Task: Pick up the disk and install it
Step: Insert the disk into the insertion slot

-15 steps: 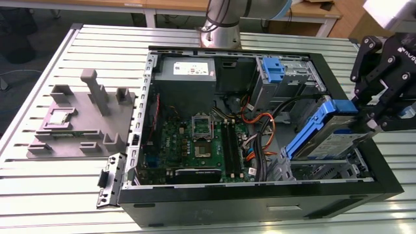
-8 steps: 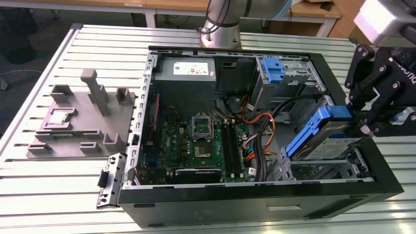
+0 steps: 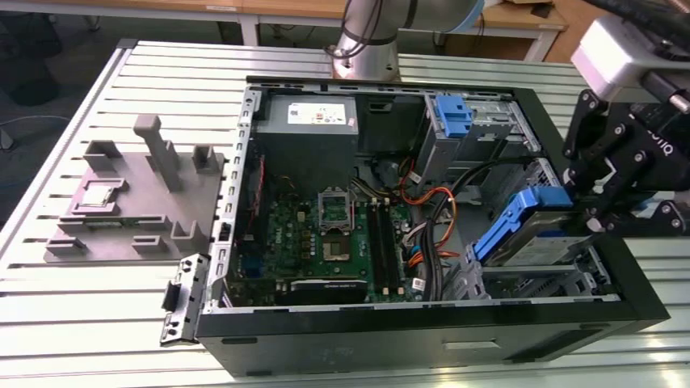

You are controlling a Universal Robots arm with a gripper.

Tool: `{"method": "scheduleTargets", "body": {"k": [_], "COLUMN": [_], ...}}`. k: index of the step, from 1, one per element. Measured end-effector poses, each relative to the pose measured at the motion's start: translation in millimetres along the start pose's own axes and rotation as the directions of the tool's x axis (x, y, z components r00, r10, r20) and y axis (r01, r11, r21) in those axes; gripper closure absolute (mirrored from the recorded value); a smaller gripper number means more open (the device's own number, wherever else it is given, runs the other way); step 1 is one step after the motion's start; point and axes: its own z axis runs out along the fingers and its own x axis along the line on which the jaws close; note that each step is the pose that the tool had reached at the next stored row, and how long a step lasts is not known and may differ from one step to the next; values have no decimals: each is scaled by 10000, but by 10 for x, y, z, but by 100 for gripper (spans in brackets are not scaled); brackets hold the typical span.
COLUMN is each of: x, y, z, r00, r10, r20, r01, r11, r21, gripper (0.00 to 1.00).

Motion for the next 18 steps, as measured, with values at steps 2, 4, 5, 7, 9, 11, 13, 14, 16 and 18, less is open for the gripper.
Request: {"method": "scheduleTargets", "body": {"k": [2, 4, 5, 7, 9, 11, 13, 14, 16, 18], "x": [1, 3, 3, 5, 6, 7, 7, 7, 7, 7], "y": [0, -1, -1, -1, -1, -1, -1, -1, -1, -1], "z": [36, 73, 90, 128, 163, 168, 168, 168, 168, 169], "r00": [10000, 10000, 10000, 10000, 10000, 10000, 10000, 10000, 10000, 10000], "r10": [0, 0, 1, 0, -1, 0, 0, 0, -1, -1], "r20": [0, -2, -3, 1, 1, 1, -1, -1, -2, -1], "r01": [0, 0, -1, 0, 1, 0, 0, 0, 1, 1], "r11": [10000, 10000, 10000, 10000, 10000, 10000, 10000, 10000, 10000, 10000], "r21": [0, 1, 1, 1, 0, 0, 0, 1, 0, 0], "gripper": [65, 65, 65, 65, 65, 65, 65, 65, 65, 64]}}
